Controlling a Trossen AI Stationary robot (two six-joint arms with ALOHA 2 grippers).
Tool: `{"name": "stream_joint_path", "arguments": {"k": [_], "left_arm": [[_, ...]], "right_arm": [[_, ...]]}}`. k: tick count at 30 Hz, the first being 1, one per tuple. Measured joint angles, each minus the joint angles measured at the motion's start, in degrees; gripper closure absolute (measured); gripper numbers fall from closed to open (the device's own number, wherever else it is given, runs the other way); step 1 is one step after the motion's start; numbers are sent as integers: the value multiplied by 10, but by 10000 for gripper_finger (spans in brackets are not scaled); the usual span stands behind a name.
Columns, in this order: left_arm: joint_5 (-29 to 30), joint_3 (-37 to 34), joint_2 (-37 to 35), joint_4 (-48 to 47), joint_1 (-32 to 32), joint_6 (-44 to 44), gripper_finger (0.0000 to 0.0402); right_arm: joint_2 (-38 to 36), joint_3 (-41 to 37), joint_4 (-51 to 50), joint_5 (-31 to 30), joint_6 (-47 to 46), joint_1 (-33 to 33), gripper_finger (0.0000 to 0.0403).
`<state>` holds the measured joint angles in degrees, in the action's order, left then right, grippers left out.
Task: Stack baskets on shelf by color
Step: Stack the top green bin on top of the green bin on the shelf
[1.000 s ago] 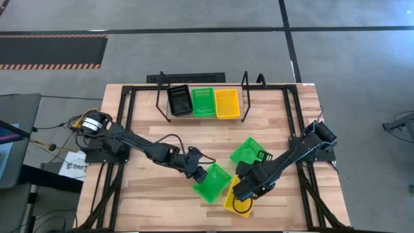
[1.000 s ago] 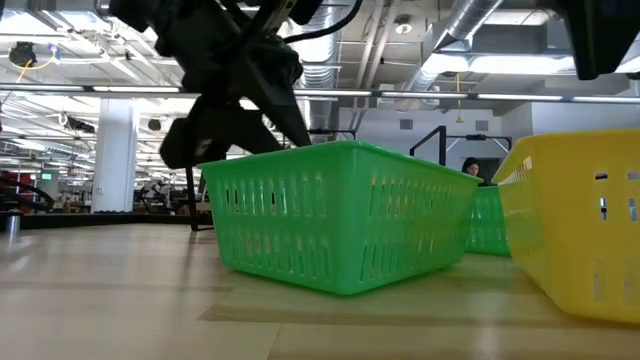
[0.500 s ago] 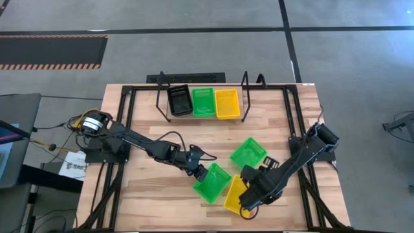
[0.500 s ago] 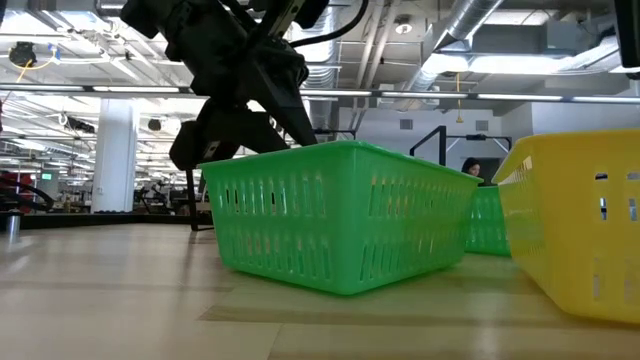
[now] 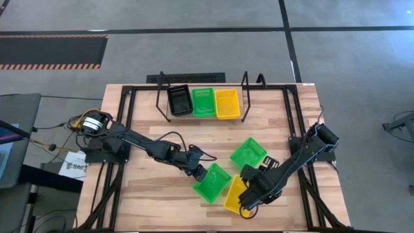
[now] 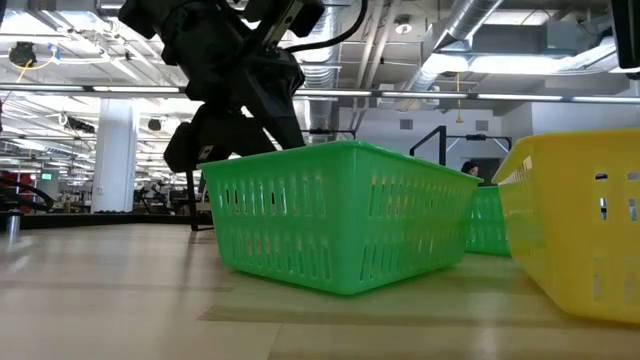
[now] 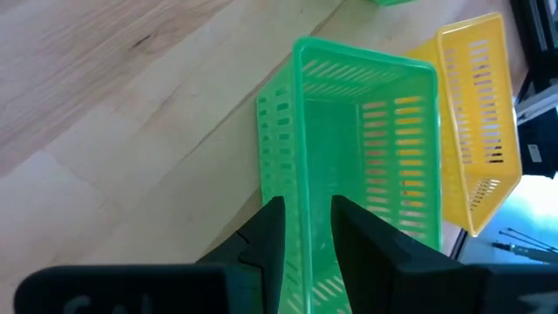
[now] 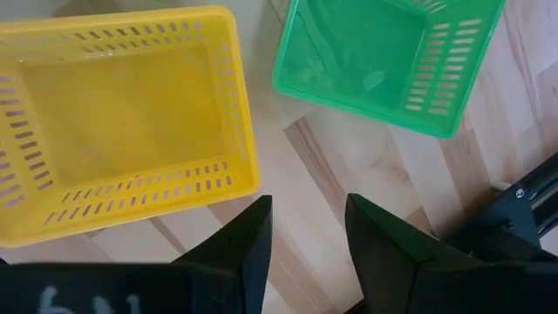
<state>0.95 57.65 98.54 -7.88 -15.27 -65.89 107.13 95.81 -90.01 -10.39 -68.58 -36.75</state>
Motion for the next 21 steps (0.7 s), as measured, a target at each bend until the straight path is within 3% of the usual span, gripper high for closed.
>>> {"name": "stream_joint_path", "arguments": {"k": [12,21], "left_arm": [[-29,1,0,11,-5,-18,319],[-20,8,0,-70,-7,2,340]], "right_arm": [[0,0,0,-4,23,5,237],[0,0,0,-17,71,25,238]]}}
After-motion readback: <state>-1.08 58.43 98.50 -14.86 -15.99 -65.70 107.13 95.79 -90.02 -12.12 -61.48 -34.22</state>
